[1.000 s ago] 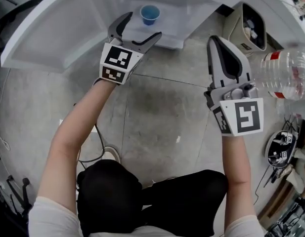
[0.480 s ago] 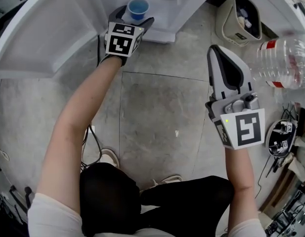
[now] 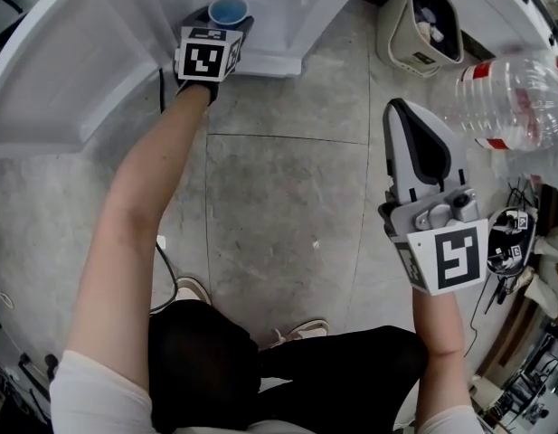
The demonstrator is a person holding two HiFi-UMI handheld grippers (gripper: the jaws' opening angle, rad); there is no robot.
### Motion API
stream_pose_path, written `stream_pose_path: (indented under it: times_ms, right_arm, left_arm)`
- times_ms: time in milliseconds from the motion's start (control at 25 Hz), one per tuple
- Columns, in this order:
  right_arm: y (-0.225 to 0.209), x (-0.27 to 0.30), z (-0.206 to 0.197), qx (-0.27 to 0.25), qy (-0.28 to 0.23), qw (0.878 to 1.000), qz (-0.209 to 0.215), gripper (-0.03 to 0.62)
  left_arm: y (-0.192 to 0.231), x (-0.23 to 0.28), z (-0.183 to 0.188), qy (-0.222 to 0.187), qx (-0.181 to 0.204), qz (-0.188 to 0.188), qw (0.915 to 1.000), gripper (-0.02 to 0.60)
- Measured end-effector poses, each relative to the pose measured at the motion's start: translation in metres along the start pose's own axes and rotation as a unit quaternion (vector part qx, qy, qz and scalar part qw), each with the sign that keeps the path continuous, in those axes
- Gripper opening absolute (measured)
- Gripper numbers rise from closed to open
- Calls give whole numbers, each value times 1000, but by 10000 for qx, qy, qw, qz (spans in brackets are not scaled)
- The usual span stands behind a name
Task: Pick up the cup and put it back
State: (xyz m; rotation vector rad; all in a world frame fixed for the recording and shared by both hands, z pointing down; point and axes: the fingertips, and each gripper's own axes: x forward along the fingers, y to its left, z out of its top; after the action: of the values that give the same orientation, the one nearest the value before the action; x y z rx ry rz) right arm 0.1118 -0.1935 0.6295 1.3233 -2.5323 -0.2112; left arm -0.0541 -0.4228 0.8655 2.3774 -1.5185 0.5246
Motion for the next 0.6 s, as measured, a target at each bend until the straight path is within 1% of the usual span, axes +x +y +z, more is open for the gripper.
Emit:
stream_pose_path:
  times_ms: [40,120,200,400,600]
  right_arm:
    - [-2,-2,-2,-40,55,10000,-30,20]
    - [-1,-4,-3,-58,85,9999,-29,20]
    - [1,-4,-2,-78,57,10000,5,20]
    - [9,-1,0,-71,-32,9999,112,20]
    - [18,6,10,-73,-197,9994,260,20]
  left_arm:
    - [-2,-1,1,-26,35,-58,10000,318]
    - [-10,-3,1,-66,65,-231,9997,313]
    - [-16,-5,0,-76,120,-320,9994,313]
    - [-20,-19,2,-78,266,-359,9990,313]
    - [-22,-37,11,-147,414,-444,9980,313]
